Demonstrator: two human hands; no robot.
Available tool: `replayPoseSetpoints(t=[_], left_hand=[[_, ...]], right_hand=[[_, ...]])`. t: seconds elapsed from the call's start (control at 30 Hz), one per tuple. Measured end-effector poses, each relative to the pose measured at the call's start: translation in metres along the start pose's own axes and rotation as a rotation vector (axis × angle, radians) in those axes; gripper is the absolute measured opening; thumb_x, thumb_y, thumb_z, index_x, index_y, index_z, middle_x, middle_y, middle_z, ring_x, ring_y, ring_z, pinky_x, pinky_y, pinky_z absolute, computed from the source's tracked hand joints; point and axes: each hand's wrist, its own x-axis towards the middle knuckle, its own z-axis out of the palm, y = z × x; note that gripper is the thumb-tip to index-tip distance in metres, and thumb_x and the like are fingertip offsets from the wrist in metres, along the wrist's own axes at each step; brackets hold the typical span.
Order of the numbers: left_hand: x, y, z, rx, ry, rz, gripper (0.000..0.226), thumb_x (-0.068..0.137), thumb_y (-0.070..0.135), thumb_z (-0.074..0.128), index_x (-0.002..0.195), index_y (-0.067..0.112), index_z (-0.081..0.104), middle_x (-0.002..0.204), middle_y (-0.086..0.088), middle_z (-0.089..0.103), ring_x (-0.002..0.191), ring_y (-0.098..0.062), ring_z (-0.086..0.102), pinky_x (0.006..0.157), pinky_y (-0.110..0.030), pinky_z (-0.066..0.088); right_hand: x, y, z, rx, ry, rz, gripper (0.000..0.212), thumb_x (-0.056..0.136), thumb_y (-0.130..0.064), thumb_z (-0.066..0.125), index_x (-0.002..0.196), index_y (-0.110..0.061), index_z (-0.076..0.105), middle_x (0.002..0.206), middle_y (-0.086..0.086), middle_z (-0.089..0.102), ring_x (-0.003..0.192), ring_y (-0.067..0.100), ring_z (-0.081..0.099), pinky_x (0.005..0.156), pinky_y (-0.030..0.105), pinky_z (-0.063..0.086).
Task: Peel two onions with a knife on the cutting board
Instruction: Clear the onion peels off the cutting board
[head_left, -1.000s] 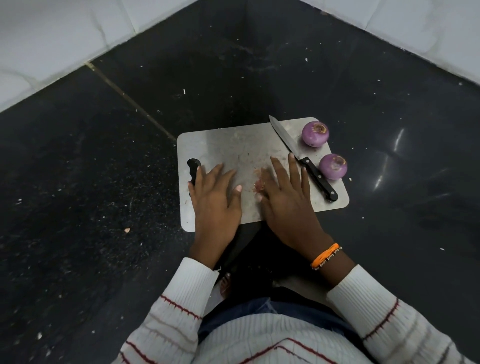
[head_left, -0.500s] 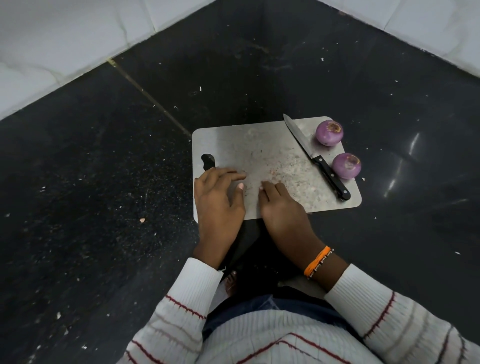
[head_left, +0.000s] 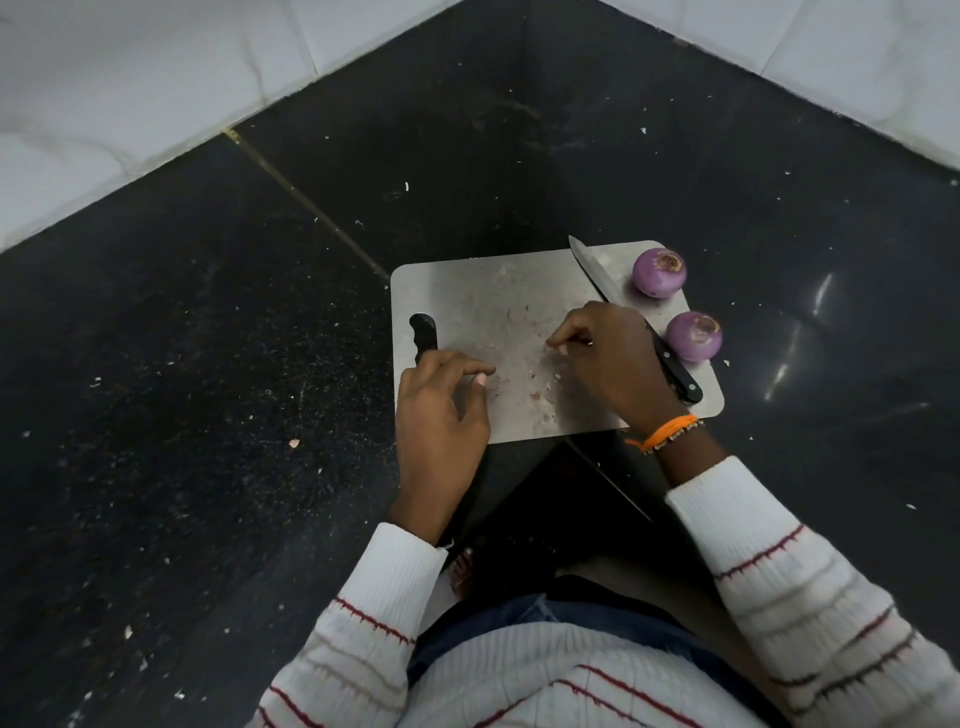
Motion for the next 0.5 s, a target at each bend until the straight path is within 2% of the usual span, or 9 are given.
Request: replayPoseSetpoints(t=[0.1,0.27,0.37,0.43,0.5], left_hand=[[-0.001,-0.001,-0.004,-0.008,0.008,-0.009,0.017,0.086,0.006,0.063,0.09,0.019,0.072,0.095,0.013,0.058,0.093,-0.01,0.05,0.081,0.001,0.029],[-0.001,-0.002,-0.006,-0.021,0.015,-0.024,0.017,0.086,0.006,0.062,0.09,0.019,0.072,0.094,0.013,0.058,0.093,-0.01,0.05,0.08,0.001,0.029],[-0.001,-0.003,-0.004,-0.027,0.007,-0.025,0.016,0.086,0.007,0.062,0.09,0.02,0.072,0.094,0.013,0.059,0.095,-0.012,0.053,0.081,0.0,0.03],[0.0,-0.002,-0.002,-0.025,0.006,-0.017,0.016,0.086,0.008,0.062,0.09,0.02,0.072,0.094,0.012,0.06,0.095,-0.012,0.053,0.081,0.0,0.031],[0.0,0.0,0.0,-0.019,0.0,-0.009,0.016,0.086,0.009,0.062,0.091,0.02,0.072,0.096,0.011,0.061,0.095,-0.012,0.053,0.08,-0.001,0.031]], right_hand=[[0.001,0.001,0.007,-0.229,-0.038,-0.085,0.021,0.074,0.006,0.054,0.08,-0.005,0.071,0.09,0.013,0.064,0.085,0.031,0.06,0.066,0.029,0.037],[-0.021,-0.005,0.021,-0.42,-0.104,-0.208,0.013,0.074,0.005,0.055,0.083,0.0,0.063,0.098,0.016,0.054,0.092,0.033,0.052,0.066,0.039,0.048],[-0.036,-0.001,0.029,-0.479,-0.139,-0.298,0.008,0.084,-0.002,0.052,0.086,-0.003,0.06,0.102,0.015,0.052,0.092,0.031,0.05,0.064,0.041,0.05],[-0.043,-0.003,0.031,-0.501,-0.128,-0.313,0.006,0.078,-0.001,0.062,0.083,-0.003,0.059,0.098,0.016,0.054,0.087,0.032,0.053,0.051,0.039,0.051],[-0.048,-0.011,0.03,-0.531,-0.104,-0.316,0.02,0.062,0.005,0.073,0.073,-0.003,0.059,0.086,0.015,0.058,0.075,0.031,0.057,0.038,0.028,0.04]])
